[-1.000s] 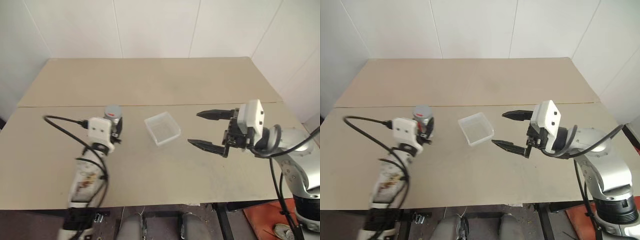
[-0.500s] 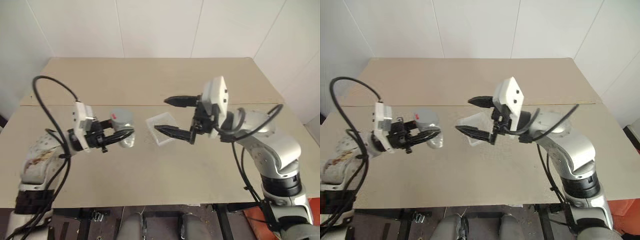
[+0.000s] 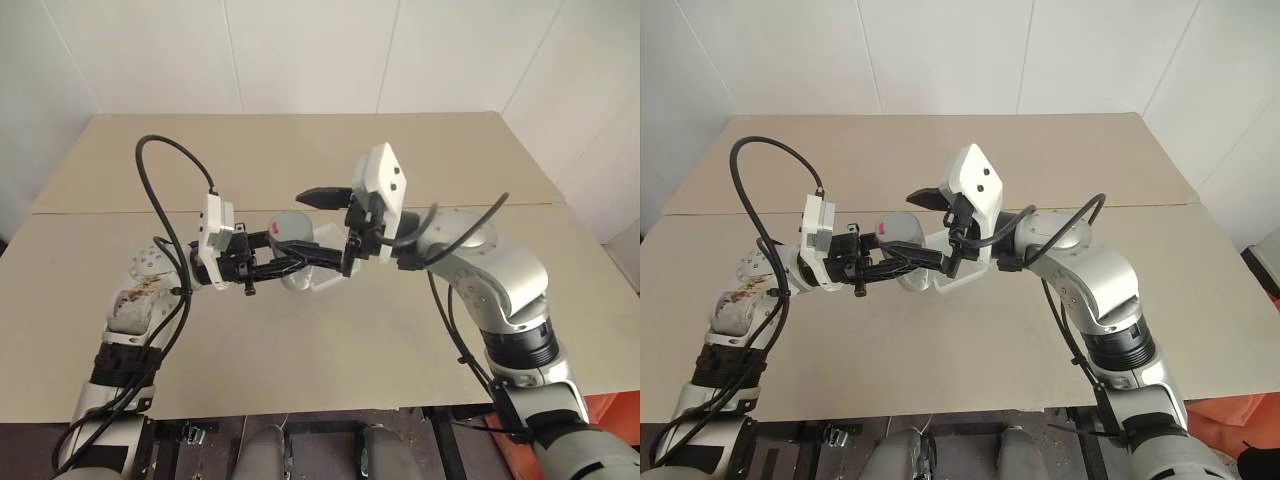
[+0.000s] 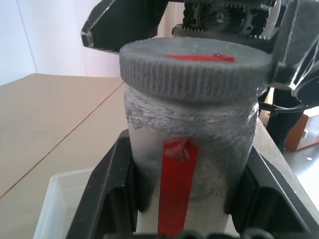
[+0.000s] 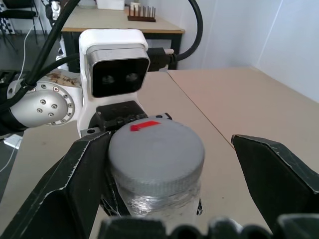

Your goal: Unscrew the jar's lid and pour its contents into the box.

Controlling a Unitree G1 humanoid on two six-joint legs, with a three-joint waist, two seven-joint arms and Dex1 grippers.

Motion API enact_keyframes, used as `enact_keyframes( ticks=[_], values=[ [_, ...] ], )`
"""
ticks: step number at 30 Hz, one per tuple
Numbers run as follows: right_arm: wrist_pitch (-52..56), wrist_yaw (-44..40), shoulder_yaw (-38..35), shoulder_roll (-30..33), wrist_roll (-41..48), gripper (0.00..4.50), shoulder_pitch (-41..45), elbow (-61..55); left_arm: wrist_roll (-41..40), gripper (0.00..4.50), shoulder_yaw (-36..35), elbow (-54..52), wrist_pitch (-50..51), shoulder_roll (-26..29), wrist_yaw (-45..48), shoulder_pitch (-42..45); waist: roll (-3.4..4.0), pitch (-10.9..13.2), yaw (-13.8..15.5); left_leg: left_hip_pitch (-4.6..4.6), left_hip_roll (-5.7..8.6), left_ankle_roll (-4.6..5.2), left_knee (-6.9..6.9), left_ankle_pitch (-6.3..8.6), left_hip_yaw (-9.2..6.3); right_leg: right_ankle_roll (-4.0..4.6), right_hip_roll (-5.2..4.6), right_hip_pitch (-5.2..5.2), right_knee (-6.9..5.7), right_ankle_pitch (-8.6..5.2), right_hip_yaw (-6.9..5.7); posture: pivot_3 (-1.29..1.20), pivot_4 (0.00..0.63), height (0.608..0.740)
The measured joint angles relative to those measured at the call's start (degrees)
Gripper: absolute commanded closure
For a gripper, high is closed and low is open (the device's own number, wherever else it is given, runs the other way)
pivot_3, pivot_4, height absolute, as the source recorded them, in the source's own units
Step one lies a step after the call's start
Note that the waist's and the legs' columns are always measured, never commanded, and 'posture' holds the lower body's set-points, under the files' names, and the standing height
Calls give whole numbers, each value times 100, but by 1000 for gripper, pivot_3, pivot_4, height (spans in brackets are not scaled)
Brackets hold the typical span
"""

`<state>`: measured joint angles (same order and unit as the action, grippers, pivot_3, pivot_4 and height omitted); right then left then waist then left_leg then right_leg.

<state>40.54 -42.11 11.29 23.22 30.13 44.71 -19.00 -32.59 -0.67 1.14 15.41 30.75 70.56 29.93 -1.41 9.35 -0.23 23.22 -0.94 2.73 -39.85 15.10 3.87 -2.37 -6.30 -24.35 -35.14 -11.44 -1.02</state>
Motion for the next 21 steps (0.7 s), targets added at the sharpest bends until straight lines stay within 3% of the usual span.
enact_keyframes(
  ticks=[5,8,11,15,18,21],
  values=[
    [-1,-71,1,-43,-31,0,0,32,39,2579,0,33,-35,-1,111,76,0,0,-22,0,0,0,0,0,-2,0,0,1,1,0,-2,0,150,740],
    [-1,-157,1,-91,-33,610,1,64,92,2579,0,57,-48,-16,154,103,0,0,-34,0,0,0,0,0,-2,0,0,1,0,0,-2,0,150,740],
    [-4,-309,7,-136,-4,1583,14,148,101,2579,-3,104,-49,-36,158,139,0,0,-44,1,0,0,0,0,-3,0,0,1,-2,0,-2,0,150,740],
    [-139,-583,2,-195,-9,1737,186,506,101,2579,-22,247,-50,-29,224,244,0,0,-46,-1,0,0,0,0,-3,0,0,0,1,0,-3,0,150,740],
    [-591,-1319,-13,-233,30,1737,379,1088,51,2579,-32,329,-12,47,534,369,0,0,-49,0,0,0,0,0,-3,-1,1,1,2,0,-3,0,150,740],
    [-1275,-2773,-15,-286,114,1737,733,1978,-96,2579,36,328,11,89,1066,498,1,1,-48,1,-1,1,-1,0,-2,-2,3,3,2,0,-4,0,150,740]
  ],
)
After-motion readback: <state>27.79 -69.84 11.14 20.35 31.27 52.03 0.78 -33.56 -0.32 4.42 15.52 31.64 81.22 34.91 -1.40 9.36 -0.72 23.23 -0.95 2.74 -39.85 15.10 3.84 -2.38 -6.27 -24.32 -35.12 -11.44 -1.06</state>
